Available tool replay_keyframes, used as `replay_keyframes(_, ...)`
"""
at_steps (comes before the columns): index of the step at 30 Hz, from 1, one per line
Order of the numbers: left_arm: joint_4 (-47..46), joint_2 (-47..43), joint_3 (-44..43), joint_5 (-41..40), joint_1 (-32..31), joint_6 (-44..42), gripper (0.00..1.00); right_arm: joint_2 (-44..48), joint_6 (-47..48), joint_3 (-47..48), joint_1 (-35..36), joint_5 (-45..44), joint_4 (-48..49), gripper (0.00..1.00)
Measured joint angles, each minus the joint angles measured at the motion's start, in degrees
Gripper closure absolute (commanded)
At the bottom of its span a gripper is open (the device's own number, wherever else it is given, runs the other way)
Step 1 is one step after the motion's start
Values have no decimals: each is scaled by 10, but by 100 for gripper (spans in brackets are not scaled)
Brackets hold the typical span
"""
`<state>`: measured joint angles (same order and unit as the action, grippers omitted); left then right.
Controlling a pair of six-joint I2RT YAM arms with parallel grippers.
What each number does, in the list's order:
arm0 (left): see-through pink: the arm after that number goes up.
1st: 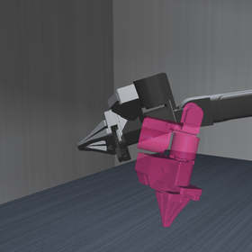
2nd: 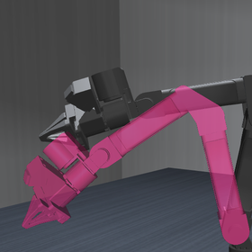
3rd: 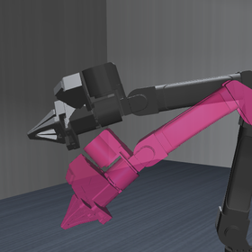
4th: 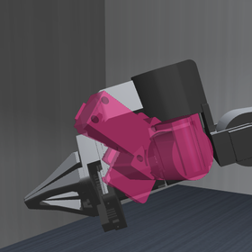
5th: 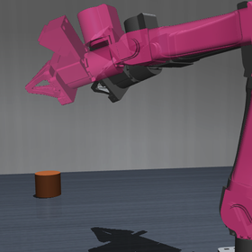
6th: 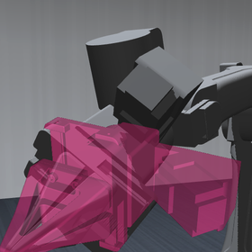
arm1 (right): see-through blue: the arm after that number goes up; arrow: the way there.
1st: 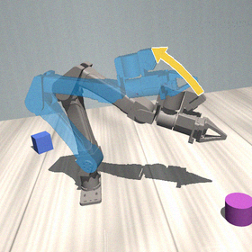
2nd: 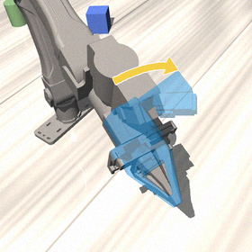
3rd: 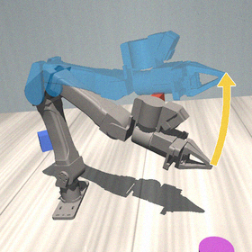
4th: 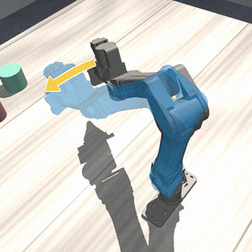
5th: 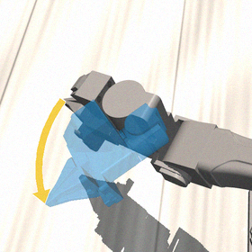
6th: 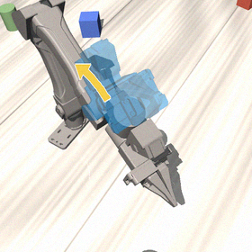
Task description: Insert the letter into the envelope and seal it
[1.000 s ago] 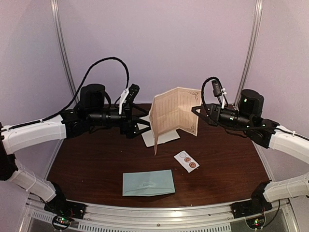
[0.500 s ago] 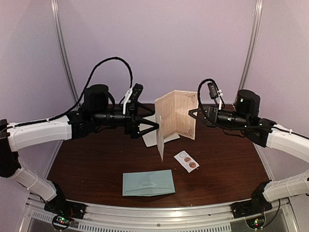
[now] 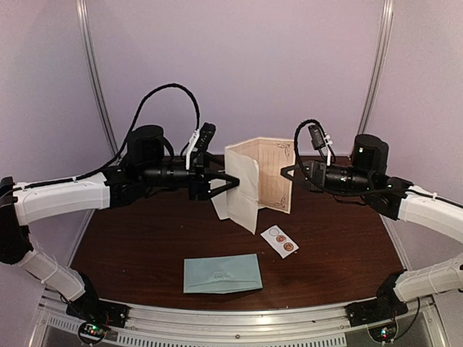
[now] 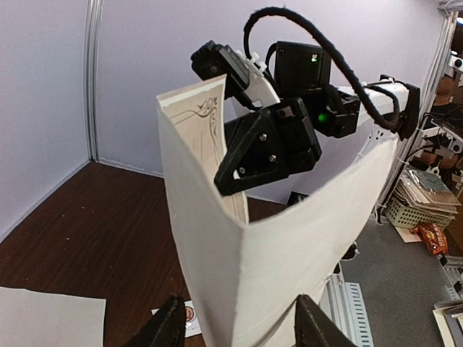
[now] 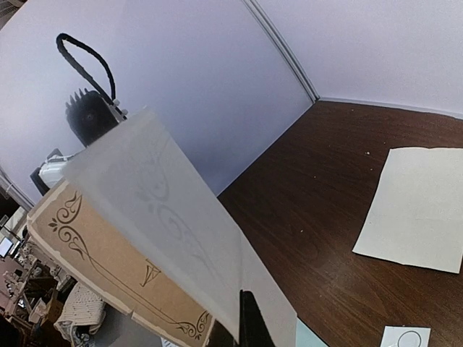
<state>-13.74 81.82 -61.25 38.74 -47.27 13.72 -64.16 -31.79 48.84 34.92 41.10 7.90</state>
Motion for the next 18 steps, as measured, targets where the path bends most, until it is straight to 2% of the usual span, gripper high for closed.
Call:
replay_keyframes(10, -3, 7, -3, 8, -1, 4, 86, 0, 0, 0, 1, 3, 0, 100)
replay_keyframes(18, -3, 8, -3, 5, -1, 7, 100, 2, 2, 0, 1, 0, 0, 100)
